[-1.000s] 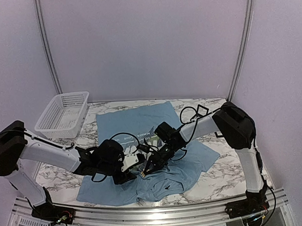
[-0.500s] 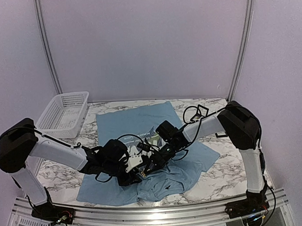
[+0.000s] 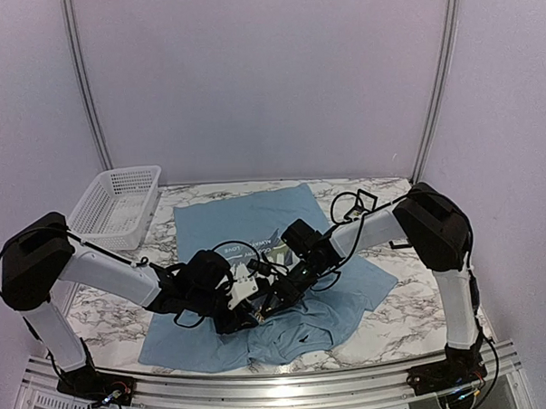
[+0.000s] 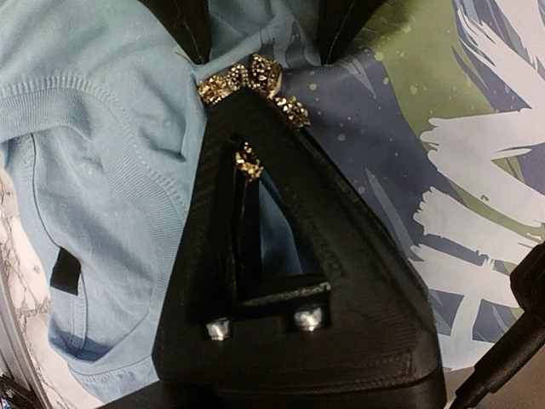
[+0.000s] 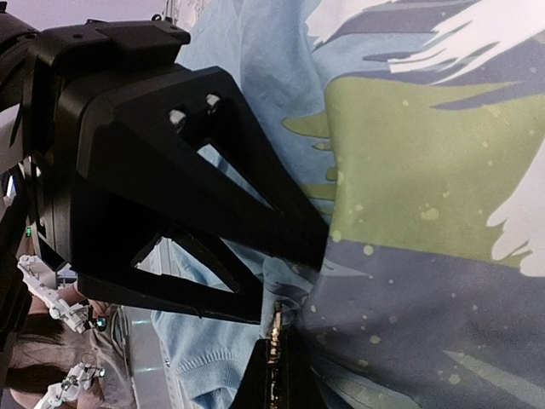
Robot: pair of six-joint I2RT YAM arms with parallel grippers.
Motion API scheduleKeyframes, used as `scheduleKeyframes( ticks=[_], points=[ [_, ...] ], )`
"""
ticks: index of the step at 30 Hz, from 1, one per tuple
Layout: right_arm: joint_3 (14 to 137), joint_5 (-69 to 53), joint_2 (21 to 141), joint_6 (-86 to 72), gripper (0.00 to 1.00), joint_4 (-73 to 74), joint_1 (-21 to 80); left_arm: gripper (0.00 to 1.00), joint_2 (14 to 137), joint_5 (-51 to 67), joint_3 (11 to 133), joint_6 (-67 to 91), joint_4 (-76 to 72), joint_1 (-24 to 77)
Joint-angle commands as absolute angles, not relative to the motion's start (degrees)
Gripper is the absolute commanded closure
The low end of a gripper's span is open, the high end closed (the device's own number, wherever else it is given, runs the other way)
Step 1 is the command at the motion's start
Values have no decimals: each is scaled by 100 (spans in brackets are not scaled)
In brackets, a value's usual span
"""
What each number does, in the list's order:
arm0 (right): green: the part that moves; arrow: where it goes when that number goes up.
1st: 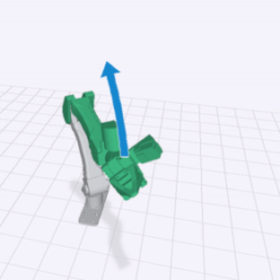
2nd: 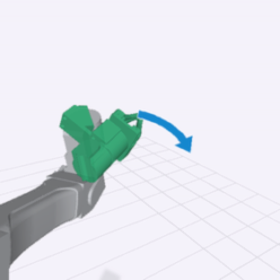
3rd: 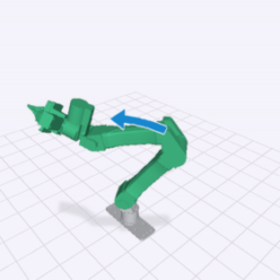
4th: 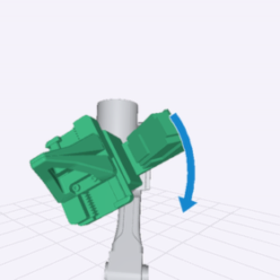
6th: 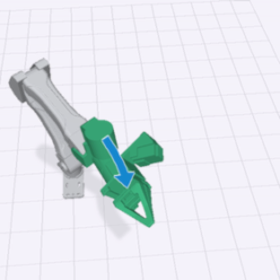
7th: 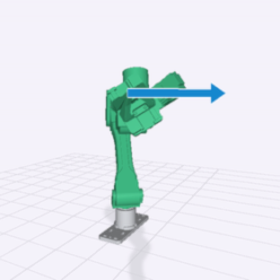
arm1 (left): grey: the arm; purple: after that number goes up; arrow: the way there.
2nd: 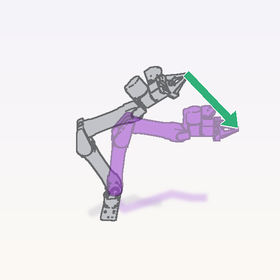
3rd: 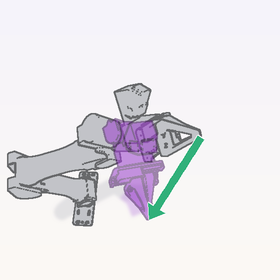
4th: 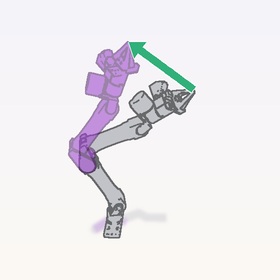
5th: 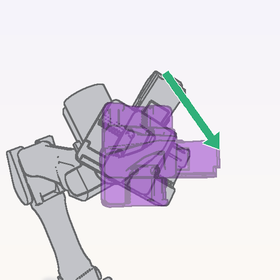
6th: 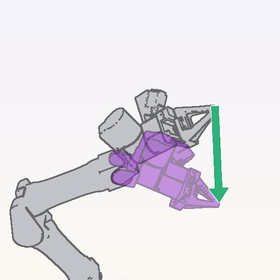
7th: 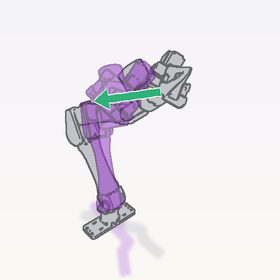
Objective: Pin the brooch onto the clothing
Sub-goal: Pass from the right arm to the left
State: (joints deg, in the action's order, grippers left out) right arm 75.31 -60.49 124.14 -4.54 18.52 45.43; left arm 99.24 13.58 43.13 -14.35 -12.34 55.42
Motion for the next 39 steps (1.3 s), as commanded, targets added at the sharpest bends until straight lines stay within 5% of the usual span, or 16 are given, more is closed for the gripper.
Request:
scheduleKeyframes(
  ticks=[1,19,33,39],
  points=[
    [7726,-6126,12410,-260,100,2039,4619,55,10050,1386,4422,-1484,-1518,5485],
    [7848,-6251,12458,-21,100,2178,4737,70,10139,2006,4432,-1156,-2017,5436],
    [7845,-6214,12428,-9,100,2267,4746,96,10063,2380,4317,-924,-2206,5435],
    [7849,-6223,12428,-9,100,2259,4746,98,10150,2619,4375,-805,-2242,5440]
  ],
)
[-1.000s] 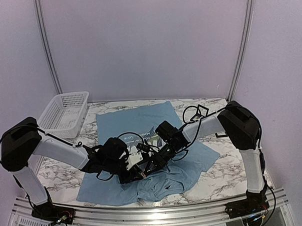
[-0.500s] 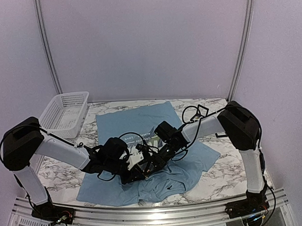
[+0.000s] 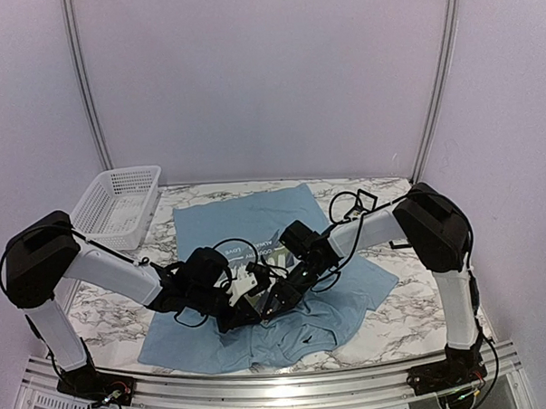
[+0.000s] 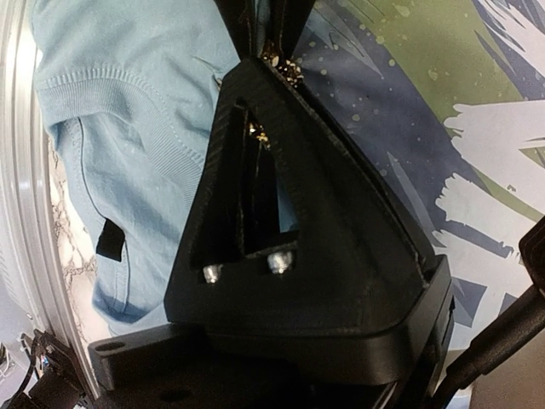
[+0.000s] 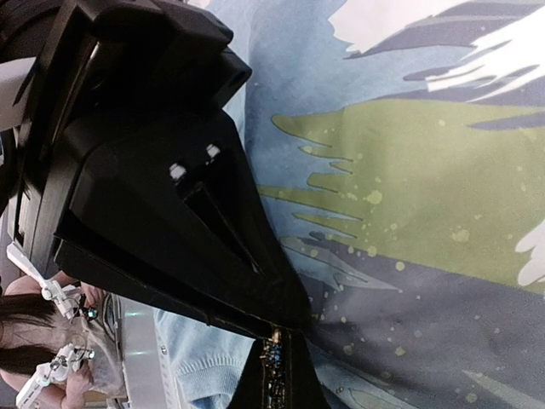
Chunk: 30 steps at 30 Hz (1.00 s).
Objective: Pin the brooch onto the clothing
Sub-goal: Pass from the right arm to the left
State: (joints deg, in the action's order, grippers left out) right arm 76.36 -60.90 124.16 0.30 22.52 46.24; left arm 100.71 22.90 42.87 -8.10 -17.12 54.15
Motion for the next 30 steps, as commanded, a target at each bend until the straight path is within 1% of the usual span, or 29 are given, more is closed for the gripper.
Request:
scheduleKeyframes(
  ticks=[1,2,10,14,17,25,30],
  points=[
    [7861,-6227,12428,-9,100,2254,4742,99,10164,2653,4381,-788,-2256,5440],
    [7858,-6216,12428,-9,100,2253,4746,100,10176,2662,4375,-779,-2270,5440],
    [7793,-6158,12347,-9,99,2241,4733,100,10106,2651,4305,-641,-2373,5442],
    [7658,-6071,12210,168,85,2229,4658,100,10019,2548,4211,-550,-2382,5440],
    [7507,-6047,12089,119,78,2129,4582,100,9993,2506,4163,-476,-2382,5440],
    [7270,-5857,11668,147,69,1840,4527,100,9991,2463,4175,143,-2407,5440],
    [6951,-5464,11152,217,66,1587,4440,100,9843,2516,4125,515,-2410,5440]
  ],
)
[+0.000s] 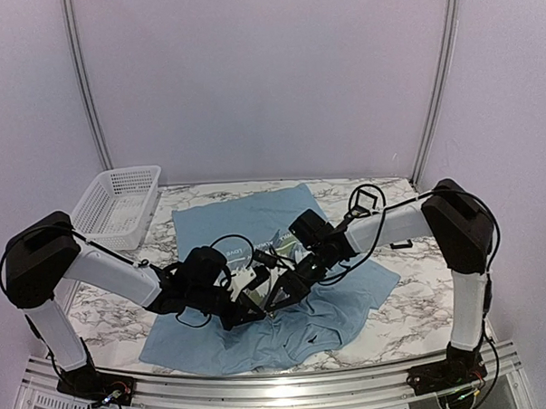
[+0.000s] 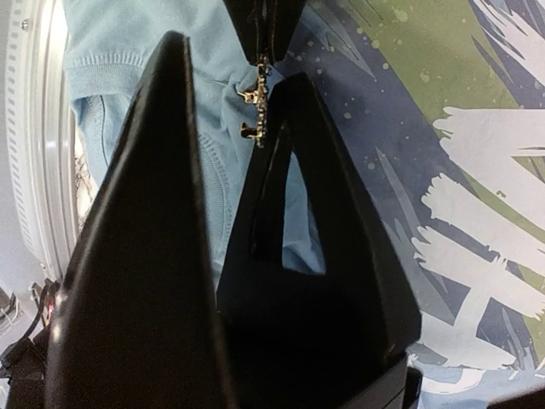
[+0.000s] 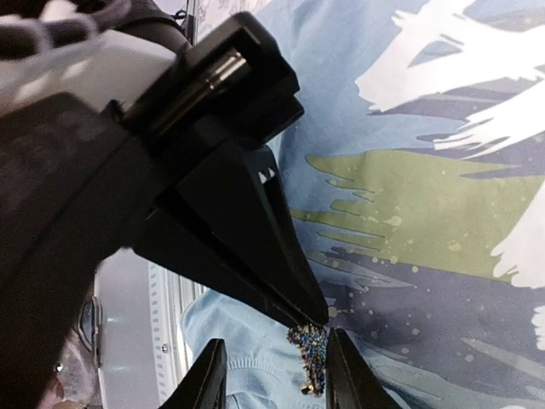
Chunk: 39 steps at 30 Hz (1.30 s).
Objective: Pin the brooch onto the clothing
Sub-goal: Pass from the right arm to the left, then pin the brooch onto the flattened clothing.
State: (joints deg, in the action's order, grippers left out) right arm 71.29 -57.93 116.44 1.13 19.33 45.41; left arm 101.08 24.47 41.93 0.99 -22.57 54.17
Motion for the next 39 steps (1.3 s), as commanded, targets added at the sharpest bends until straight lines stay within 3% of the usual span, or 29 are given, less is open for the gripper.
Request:
scheduleKeyframes(
  ticks=[1,9,14,18,24,39],
  points=[
    [6863,-5396,11048,226,66,1531,4424,100,9802,2506,4103,580,-2408,5440],
    [5691,-4979,10068,374,64,562,4422,100,9547,2543,3872,711,-2408,5448],
    [4829,-4570,9668,770,45,-818,4548,100,9355,2576,3835,709,-2412,5449],
    [4355,-3983,9576,1553,42,-1644,4816,100,9207,2575,3800,704,-2417,5445],
    [3823,-3850,9706,2269,41,-2715,4984,100,9078,2594,3789,694,-2417,5444],
    [3981,-3597,10337,2871,50,-3187,5139,100,9079,2969,3875,712,-2525,5449]
  ],
)
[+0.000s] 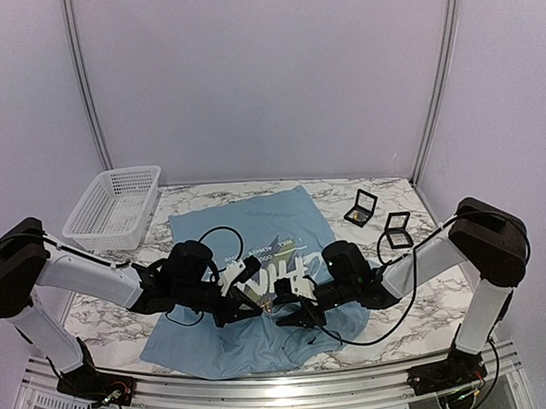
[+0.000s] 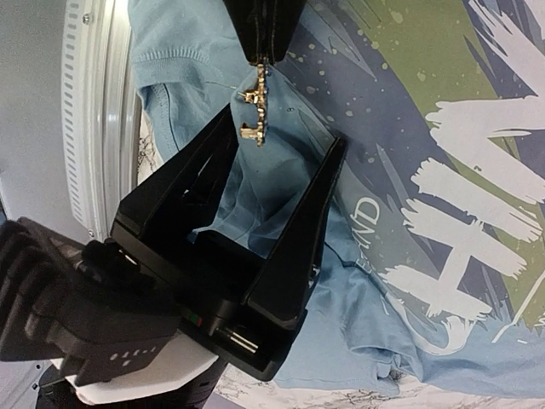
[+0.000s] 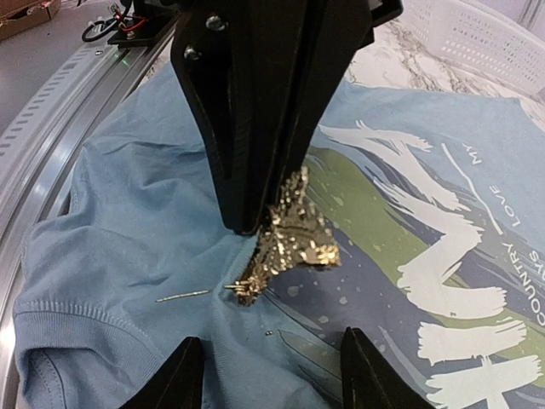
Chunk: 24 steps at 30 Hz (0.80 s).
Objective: Pin the brooch onto the clothing
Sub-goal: Pin the brooch onto the flattened clothing.
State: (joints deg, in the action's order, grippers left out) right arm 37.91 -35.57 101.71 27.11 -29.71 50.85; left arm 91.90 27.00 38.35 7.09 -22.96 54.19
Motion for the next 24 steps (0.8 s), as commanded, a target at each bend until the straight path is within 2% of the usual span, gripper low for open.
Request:
scheduleKeyframes(
  ticks=[1,13,19,24],
  points=[
    [4008,-3648,10381,2842,50,-3207,5146,100,9073,2997,3884,712,-2537,5449],
    [4179,-4463,10708,2109,57,-3788,5193,100,9033,3054,3834,730,-2654,5449],
    [4325,-4844,10749,1890,73,-3712,5164,100,9053,3092,3800,709,-2688,5449],
    [4400,-5238,10774,1343,71,-3973,5073,100,9012,2955,3718,598,-2726,5449]
  ],
)
